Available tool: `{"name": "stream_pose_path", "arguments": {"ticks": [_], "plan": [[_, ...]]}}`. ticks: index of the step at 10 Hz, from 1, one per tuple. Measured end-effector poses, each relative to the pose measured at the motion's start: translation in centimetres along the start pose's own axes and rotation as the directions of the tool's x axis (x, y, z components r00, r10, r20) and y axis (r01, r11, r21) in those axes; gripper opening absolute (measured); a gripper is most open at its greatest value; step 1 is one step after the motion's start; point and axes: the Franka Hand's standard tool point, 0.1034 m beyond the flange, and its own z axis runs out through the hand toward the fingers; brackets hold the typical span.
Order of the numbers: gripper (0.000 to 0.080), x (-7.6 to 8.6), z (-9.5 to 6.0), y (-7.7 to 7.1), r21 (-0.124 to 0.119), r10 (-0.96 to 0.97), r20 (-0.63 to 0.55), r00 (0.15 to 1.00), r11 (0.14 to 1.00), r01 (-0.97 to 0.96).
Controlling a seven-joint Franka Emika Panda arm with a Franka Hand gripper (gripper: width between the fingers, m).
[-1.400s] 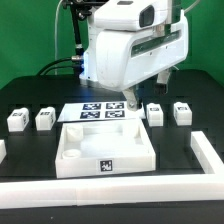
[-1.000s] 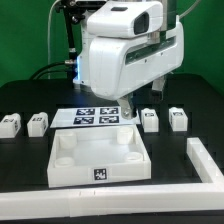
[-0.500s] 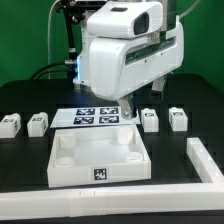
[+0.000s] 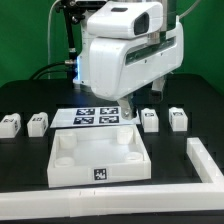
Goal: Assemble one leg
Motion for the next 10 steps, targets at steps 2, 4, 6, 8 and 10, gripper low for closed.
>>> {"name": "stream_pose_path", "arguments": {"ticks": [2,4,6,8,10], "plan": [[0.0650,0.0,0.0,0.0,0.000,-0.010,0.000,1.000,1.000,0.010],[0.0650,-1.5,0.5,-1.0,-0.009,-0.315,0.000,0.949,0.949,0.315],[0.0650,-7.1,1.8,-4.2,0.019,-0.561,0.009,0.828,0.828,0.561],[0.0650,-11.4,4.0,-5.9,0.034,-0.739,-0.005,0.674,0.673,0.738],[0.0650,-12.5,4.7,-6.1,0.048,-0.739,-0.012,0.674,0.673,0.738]]}}
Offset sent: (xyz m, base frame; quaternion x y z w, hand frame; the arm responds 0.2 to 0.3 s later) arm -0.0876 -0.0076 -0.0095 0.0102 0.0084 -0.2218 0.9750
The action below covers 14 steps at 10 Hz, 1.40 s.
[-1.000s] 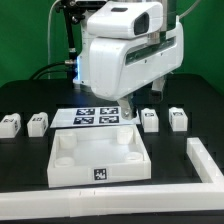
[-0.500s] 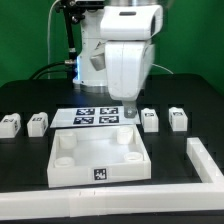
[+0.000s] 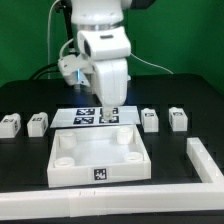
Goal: Assemble one leg
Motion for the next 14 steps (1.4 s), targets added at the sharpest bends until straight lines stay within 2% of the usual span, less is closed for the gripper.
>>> {"name": "stream_pose_path", "arguments": {"ticks": [4,6,7,8,10,11,12,13,14], "plan": [[0.0650,-0.3,0.5,-0.3,0.007,0.013,-0.007,1.000,1.000,-0.013],[0.0650,-1.7,4.3,-1.1,0.061,0.054,-0.035,0.998,0.997,-0.051],[0.0650,-1.7,5.5,-1.3,0.081,0.073,-0.043,0.996,0.994,-0.070],[0.0650,-1.4,5.8,-1.4,0.088,0.102,-0.041,0.994,0.991,-0.098],[0.0627,-1.5,5.8,-1.3,0.087,0.117,-0.040,0.992,0.990,-0.113],[0.0494,-1.5,5.8,-1.4,0.087,0.118,-0.040,0.992,0.990,-0.114],[0.0494,-1.5,5.8,-1.4,0.088,0.118,-0.040,0.992,0.990,-0.114],[0.0356,-1.5,5.9,-1.4,0.088,0.118,-0.040,0.992,0.990,-0.114],[0.0183,-1.6,5.9,-1.4,0.088,0.118,-0.040,0.992,0.990,-0.115]]}}
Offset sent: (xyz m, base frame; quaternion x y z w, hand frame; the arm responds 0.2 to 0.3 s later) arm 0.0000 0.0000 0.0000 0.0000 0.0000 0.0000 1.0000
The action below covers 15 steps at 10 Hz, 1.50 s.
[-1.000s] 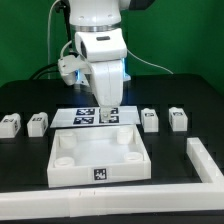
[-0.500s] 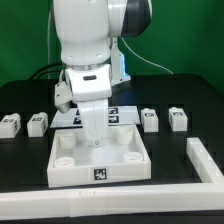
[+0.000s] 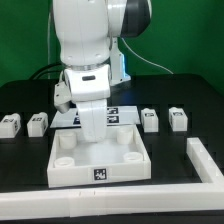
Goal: Assemble one leg
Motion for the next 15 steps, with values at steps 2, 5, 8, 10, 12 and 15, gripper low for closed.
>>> {"name": "stream_pose_path", "arguments": {"ticks": [2,5,8,10,12,15], "plan": [[0.0073,-0.1,-0.1,0.2,-0.007,0.001,0.001,1.000,1.000,-0.001],[0.0073,-0.1,-0.2,0.2,-0.008,0.002,0.001,1.000,1.000,-0.002],[0.0073,-0.1,-0.2,0.3,-0.009,0.002,0.001,1.000,1.000,-0.002],[0.0074,-0.1,-0.3,1.2,-0.020,0.010,0.001,1.000,1.000,-0.010],[0.0074,0.0,-0.6,3.4,-0.046,0.029,-0.002,1.000,0.999,-0.029],[0.0073,4.0,-1.0,6.4,-0.083,0.037,-0.019,0.999,0.996,-0.039]]}}
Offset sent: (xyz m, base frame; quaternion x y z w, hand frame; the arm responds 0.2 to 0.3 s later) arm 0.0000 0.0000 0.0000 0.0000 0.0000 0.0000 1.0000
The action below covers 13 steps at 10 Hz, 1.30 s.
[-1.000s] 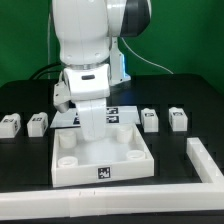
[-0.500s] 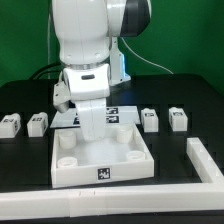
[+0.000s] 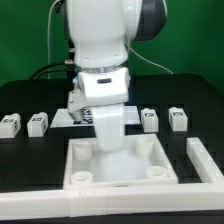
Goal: Assemble one leg
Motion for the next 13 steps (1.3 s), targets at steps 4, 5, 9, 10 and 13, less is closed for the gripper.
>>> {"name": "stream_pose_path", "arguments": {"ticks": [4,5,9,10,13], "plan": [[0.0074,2.8,0.1,0.3,-0.001,-0.021,-0.013,1.000,1.000,0.021],[0.0074,3.4,0.2,0.4,0.000,-0.027,-0.017,0.999,1.000,0.027],[0.0074,3.6,0.2,0.2,-0.003,-0.019,-0.022,1.000,1.000,0.019],[0.0074,3.6,0.3,0.2,-0.003,-0.018,-0.021,1.000,1.000,0.018],[0.0539,3.5,0.3,0.2,-0.002,-0.017,-0.021,1.000,1.000,0.017]]}}
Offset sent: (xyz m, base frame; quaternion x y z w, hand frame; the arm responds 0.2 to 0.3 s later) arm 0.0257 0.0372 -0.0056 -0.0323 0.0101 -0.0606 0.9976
